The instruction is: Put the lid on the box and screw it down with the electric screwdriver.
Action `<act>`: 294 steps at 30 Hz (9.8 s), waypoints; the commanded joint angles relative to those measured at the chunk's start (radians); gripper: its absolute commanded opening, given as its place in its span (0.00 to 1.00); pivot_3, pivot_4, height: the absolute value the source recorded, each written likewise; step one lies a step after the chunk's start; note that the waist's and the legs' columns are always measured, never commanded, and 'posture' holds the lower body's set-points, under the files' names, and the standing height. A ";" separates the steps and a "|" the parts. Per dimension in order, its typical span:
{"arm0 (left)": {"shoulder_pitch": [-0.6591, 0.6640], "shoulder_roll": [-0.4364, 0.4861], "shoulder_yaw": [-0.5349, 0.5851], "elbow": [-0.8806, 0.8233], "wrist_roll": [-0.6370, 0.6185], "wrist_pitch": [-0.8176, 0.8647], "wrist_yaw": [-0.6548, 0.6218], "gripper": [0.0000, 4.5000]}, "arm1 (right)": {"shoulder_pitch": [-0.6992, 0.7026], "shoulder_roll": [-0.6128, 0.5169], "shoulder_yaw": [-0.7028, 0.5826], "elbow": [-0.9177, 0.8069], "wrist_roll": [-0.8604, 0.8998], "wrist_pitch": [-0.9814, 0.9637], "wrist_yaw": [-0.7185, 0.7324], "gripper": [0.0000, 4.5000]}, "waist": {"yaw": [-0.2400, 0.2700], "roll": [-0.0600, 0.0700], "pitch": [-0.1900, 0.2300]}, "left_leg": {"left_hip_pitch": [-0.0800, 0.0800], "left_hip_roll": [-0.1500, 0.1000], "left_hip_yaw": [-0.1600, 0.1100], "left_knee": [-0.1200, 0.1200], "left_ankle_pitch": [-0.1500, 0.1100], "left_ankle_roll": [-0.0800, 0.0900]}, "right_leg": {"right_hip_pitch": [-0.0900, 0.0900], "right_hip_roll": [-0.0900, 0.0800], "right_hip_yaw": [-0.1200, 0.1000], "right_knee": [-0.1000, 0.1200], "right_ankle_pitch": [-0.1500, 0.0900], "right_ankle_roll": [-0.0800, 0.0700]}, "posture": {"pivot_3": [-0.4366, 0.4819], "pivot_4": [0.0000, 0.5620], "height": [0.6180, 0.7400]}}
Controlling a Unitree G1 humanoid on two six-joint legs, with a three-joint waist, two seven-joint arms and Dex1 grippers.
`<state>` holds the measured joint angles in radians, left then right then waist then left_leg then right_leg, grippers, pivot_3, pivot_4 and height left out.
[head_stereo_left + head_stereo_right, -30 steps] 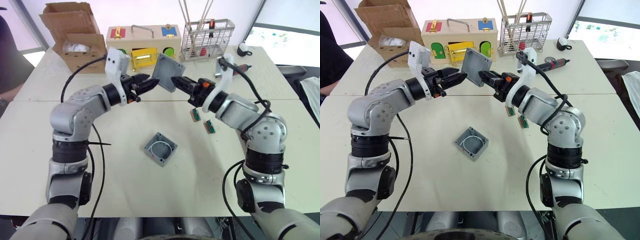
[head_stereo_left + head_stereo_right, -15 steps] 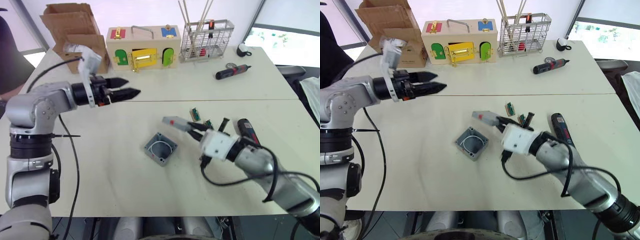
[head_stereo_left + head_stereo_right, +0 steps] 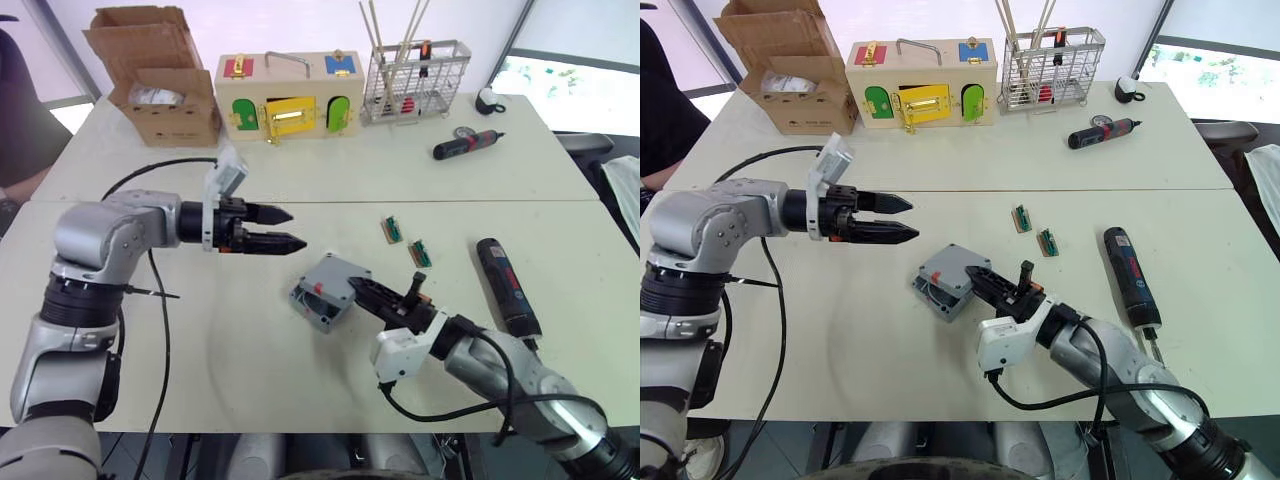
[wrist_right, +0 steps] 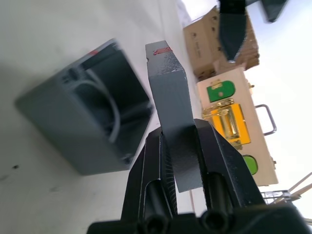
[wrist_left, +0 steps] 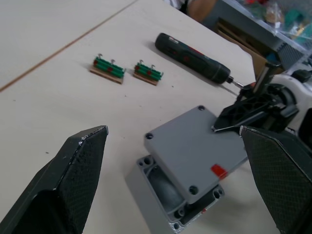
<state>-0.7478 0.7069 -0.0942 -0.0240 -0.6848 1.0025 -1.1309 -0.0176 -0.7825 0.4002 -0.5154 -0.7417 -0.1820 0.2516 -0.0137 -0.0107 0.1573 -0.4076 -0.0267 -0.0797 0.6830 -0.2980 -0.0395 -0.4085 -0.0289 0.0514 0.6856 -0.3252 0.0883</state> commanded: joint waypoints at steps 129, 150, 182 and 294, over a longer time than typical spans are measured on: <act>0.062 -0.155 -0.216 0.058 0.322 -0.379 -0.107 0.05 | 0.067 0.243 -0.096 0.065 -0.305 -0.225 -0.228 0.03 | 0.001 0.001 -0.002 | 0.018 0.000 0.000 -0.002 -0.004 0.007 | 0.018 0.001 0.001 -0.001 -0.001 -0.001 | 0.48 0.27 1.00; 0.055 -0.157 -0.227 0.067 0.343 -0.393 -0.121 0.05 | 0.028 0.270 -0.076 0.101 -0.327 -0.212 -0.212 0.03 | 0.000 0.001 -0.002 | 0.018 0.000 0.000 -0.002 -0.004 0.007 | 0.017 0.001 0.001 -0.001 -0.001 -0.001 | 0.48 0.27 1.00; 0.150 -0.164 -0.380 0.157 0.547 -0.642 -0.181 0.04 | 0.113 0.235 -0.108 0.045 -0.308 -0.218 -0.189 0.99 | 0.001 0.001 -0.014 | 0.021 0.000 0.000 -0.003 -0.005 0.008 | 0.021 0.001 0.000 -0.002 -0.001 -0.001 | 0.48 0.27 1.00; 0.193 -0.114 -0.318 0.192 0.557 -0.681 -0.102 0.04 | 0.120 0.259 -0.127 -0.115 0.740 0.516 0.374 0.01 | 0.002 0.002 -0.015 | 0.051 0.002 -0.004 -0.026 -0.008 0.012 | 0.051 -0.002 0.001 -0.026 -0.004 -0.003 | 0.48 0.27 1.00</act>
<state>-0.6048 0.5638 -0.3562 0.1059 -0.2063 0.2748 -1.2352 0.1104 -0.5287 0.2706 -0.6180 0.0010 0.3342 0.6320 -0.0116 -0.0089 0.1427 -0.3567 -0.0245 -0.0834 0.6569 -0.3055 -0.0271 -0.3570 -0.0313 0.0521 0.6588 -0.3292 0.0849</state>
